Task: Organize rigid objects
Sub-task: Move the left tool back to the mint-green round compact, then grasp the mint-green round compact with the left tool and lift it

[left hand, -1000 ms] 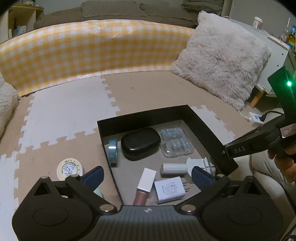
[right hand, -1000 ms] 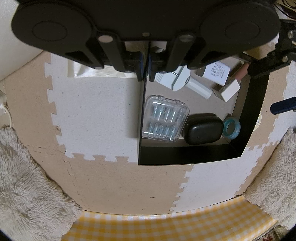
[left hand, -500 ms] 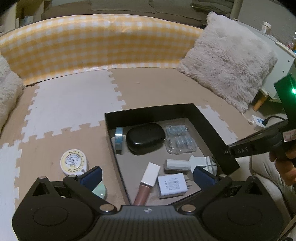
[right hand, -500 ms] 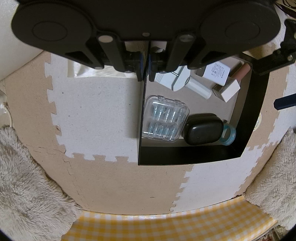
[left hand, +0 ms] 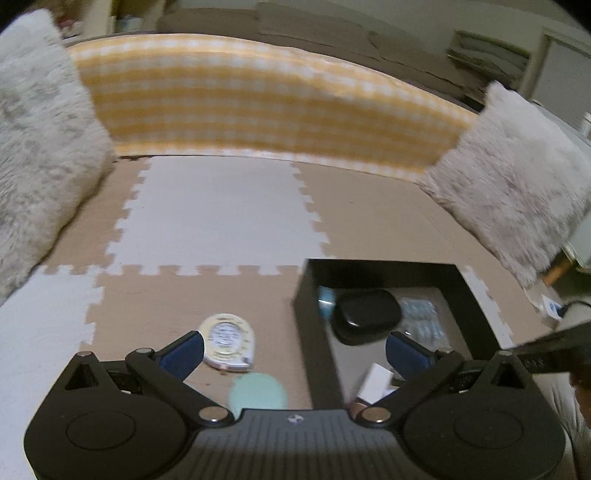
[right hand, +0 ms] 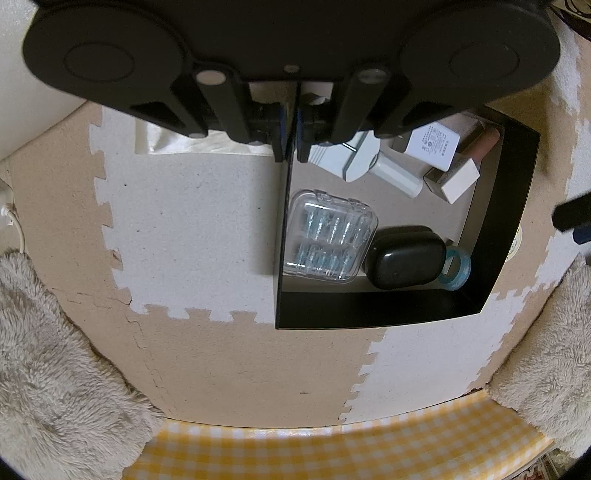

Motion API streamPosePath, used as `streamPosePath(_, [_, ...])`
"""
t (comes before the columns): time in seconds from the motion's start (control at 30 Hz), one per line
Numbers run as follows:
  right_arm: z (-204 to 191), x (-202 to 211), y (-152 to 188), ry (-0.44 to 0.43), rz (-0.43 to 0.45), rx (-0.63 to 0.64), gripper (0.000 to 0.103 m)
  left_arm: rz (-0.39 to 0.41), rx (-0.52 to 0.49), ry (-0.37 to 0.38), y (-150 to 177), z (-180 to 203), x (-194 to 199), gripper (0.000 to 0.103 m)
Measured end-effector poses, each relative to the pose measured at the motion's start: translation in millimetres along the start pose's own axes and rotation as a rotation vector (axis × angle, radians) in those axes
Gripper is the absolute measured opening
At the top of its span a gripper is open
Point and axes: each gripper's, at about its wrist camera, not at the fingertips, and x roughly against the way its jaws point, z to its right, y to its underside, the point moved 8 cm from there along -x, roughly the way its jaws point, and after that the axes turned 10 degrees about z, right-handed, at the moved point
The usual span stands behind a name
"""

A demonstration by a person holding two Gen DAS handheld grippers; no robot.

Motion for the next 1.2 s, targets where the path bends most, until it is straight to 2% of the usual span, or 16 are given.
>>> streamPosePath(0.13, [0.1,0.0,0.1,0.000,0.000,0.000,0.006,-0.022,0.018,-0.022,1.5,-19.6,-4.3,0.103])
streamPosePath(0.27, [-0.7,0.3,0.1,-0.001,0.000,-0.001,0.006,-0.062,-0.056,-0.024,3.3,-28.9,-5.4,0.101])
streamPosePath(0.4, [-0.5,0.3,0.1,-0.001,0.000,-0.001,0.006,-0.115,-0.138,0.004,12.7,-29.8,-8.7,0.090])
streamPosePath(0.53, [-0.5,0.2,0.2,-0.001,0.000,-0.002,0.006,-0.203,-0.232,0.047,33.9,-22.8,-19.1,0.070])
streamPosePath(0.6, [-0.6,0.2,0.1,-0.001,0.000,-0.001,0.006,-0.240,-0.260,0.061,44.7,-20.9,-23.7,0.065])
streamPosePath(0.7, [-0.3,0.2,0.2,-0.001,0.000,-0.001,0.006,-0.273,-0.298,0.062,56.9,-18.7,-28.5,0.064])
streamPosePath(0.87, [-0.4,0.3,0.3,0.000,0.000,0.000,0.006,-0.265,-0.337,0.076,65.6,-13.7,-35.2,0.063])
streamPosePath(1.2, [-0.7,0.2,0.2,0.000,0.000,0.000,0.006,-0.198,-0.353,0.092,66.2,-12.6,-47.1,0.051])
